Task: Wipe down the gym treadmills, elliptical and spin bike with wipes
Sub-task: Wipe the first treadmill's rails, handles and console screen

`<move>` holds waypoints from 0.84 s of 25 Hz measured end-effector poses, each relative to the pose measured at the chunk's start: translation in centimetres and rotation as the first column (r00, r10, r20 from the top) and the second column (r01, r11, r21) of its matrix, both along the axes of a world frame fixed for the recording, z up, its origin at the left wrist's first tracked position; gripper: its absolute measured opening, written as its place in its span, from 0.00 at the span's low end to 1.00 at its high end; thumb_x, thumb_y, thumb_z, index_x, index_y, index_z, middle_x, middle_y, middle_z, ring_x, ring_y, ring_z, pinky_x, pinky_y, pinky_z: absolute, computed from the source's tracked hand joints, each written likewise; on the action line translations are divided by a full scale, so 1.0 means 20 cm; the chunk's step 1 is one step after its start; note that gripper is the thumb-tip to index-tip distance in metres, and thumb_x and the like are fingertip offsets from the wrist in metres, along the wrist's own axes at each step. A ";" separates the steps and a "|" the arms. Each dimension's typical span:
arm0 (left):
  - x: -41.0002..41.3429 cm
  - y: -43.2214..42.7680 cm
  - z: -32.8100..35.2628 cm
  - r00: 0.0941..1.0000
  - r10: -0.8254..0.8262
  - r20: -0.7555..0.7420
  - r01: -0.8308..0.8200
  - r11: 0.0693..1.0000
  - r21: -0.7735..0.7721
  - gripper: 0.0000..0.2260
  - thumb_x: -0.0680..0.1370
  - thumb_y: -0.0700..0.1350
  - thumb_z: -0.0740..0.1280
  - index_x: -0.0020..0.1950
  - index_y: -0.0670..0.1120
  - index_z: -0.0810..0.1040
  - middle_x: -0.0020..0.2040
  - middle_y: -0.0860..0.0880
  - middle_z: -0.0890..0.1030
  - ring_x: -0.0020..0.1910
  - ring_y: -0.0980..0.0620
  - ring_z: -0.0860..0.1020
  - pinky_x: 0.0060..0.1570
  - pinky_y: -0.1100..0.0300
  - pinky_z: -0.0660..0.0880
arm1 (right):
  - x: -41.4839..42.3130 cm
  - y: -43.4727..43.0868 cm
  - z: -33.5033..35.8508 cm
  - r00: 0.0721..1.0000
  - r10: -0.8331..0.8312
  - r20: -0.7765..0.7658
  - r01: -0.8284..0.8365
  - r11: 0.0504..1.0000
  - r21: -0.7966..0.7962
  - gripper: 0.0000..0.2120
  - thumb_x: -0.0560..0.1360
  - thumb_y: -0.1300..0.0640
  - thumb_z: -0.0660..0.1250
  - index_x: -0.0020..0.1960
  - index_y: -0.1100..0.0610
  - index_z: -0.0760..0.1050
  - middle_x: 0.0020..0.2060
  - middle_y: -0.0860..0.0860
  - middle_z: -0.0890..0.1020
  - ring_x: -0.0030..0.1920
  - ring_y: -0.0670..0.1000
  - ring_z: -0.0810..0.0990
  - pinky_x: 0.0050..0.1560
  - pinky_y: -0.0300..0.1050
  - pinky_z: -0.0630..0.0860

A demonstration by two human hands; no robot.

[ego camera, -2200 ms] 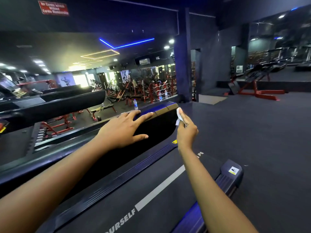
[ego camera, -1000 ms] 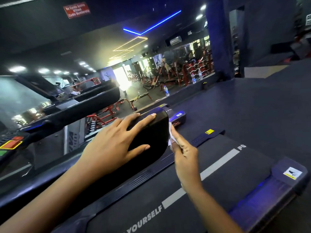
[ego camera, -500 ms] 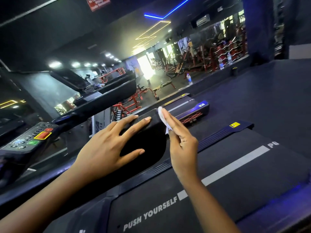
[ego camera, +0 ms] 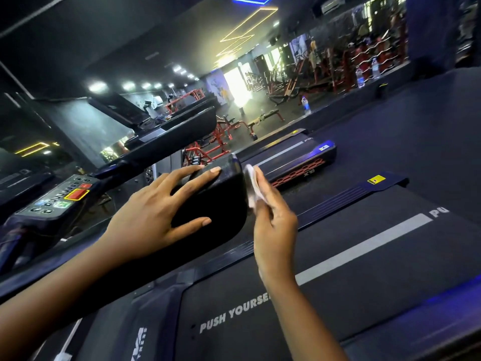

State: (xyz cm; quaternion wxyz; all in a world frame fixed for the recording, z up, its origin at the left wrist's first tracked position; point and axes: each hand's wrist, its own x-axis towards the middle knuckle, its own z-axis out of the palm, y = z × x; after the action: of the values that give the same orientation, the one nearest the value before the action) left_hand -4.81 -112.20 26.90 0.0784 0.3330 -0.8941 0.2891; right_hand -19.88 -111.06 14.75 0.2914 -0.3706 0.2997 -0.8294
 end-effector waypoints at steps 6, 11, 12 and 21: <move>0.00 0.00 0.00 1.000 0.019 0.002 -0.019 0.999 0.028 0.31 0.76 0.67 0.53 0.77 0.59 0.53 0.70 0.48 0.69 0.63 0.44 0.74 0.53 0.46 0.77 | 0.00 0.03 -0.02 0.993 0.090 -0.083 -0.090 0.996 0.002 0.22 0.76 0.72 0.59 0.64 0.54 0.71 0.59 0.41 0.76 0.62 0.36 0.72 0.60 0.28 0.68; 0.00 0.00 0.00 1.000 0.005 -0.013 -0.004 0.998 0.058 0.31 0.76 0.67 0.53 0.77 0.59 0.53 0.71 0.50 0.68 0.64 0.47 0.73 0.55 0.50 0.75 | -0.04 0.08 -0.12 0.972 0.220 -0.087 -0.199 0.959 0.201 0.22 0.76 0.72 0.59 0.60 0.48 0.75 0.56 0.42 0.80 0.58 0.37 0.76 0.59 0.32 0.71; 0.00 0.01 0.00 1.000 0.002 -0.020 -0.001 0.998 0.063 0.31 0.76 0.67 0.53 0.77 0.59 0.53 0.71 0.50 0.68 0.64 0.47 0.74 0.55 0.52 0.75 | -0.08 0.09 -0.10 0.968 0.218 -0.123 -0.184 0.953 0.239 0.21 0.76 0.71 0.59 0.60 0.49 0.75 0.56 0.43 0.80 0.57 0.37 0.76 0.57 0.29 0.71; -0.23 0.13 -0.08 0.985 -0.043 -0.168 0.053 0.997 0.052 0.28 0.77 0.62 0.55 0.75 0.54 0.61 0.73 0.46 0.67 0.73 0.46 0.64 0.71 0.46 0.58 | -0.45 0.10 -0.08 0.915 0.272 -0.297 -0.137 0.903 0.407 0.16 0.76 0.65 0.63 0.58 0.51 0.79 0.49 0.42 0.83 0.50 0.43 0.81 0.48 0.32 0.76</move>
State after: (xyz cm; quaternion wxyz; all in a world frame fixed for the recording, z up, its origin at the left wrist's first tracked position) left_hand -9.42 -109.60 25.21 0.1504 0.3365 -0.8999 0.2330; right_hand -28.92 -109.02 13.23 0.3865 -0.4774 0.4590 -0.6419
